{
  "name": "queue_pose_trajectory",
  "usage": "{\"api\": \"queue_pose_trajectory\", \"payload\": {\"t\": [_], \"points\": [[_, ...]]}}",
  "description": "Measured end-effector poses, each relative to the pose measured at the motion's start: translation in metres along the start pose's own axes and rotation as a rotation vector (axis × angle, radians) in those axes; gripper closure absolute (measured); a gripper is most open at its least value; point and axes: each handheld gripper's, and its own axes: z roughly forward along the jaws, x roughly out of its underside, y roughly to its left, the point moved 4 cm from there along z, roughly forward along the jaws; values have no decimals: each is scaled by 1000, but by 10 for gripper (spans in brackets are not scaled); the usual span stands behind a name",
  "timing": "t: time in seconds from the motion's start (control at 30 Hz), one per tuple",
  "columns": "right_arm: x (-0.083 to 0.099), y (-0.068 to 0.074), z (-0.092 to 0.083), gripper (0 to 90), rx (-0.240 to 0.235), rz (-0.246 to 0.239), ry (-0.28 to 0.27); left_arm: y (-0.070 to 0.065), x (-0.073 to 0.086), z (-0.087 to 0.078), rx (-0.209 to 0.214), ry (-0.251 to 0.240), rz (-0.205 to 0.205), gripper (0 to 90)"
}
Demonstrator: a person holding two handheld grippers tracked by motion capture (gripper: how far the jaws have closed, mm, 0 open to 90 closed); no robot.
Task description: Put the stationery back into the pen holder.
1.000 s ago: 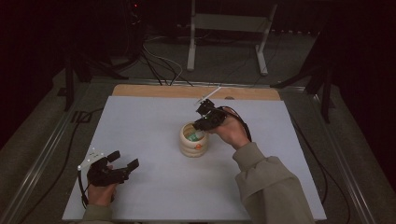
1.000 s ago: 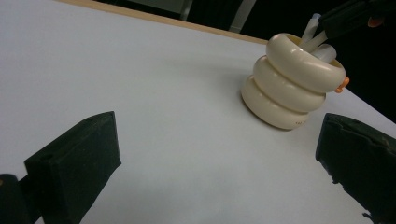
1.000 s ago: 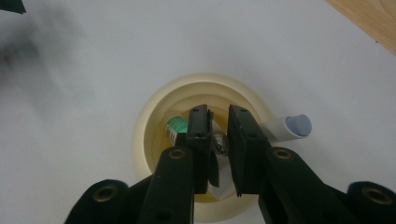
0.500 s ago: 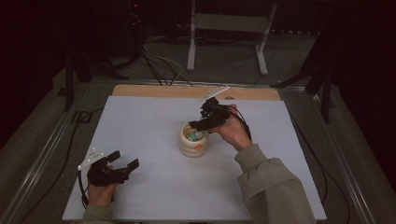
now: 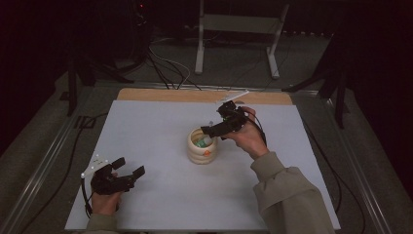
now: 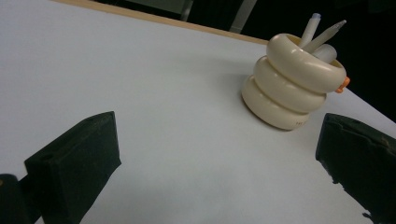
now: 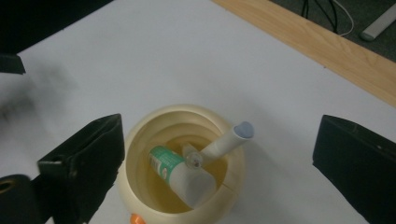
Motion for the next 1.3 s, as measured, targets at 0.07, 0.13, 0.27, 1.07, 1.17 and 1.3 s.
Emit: {"api": "queue_pose_trajectory", "payload": {"t": [0.07,0.13,0.27,1.07,1.17,1.3], "points": [[0,-2,-3,0,8,2,-12,0,0,0,-2,0,1,2],[1,-3,-8,0,14,-1,-27,0,0,0,-4,-1,1,2],[2,-6,-14,0,28,3,-54,0,-1,-1,-8,-6,-2,2],[38,-25,-48,0,77,62,-190,2,-7,-7,-47,-47,2,1],[45,-26,-52,0,85,66,-201,2,-8,-8,-48,-51,0,1],[55,-25,-57,0,75,78,-217,2,-9,-8,-50,-49,3,1]]}}
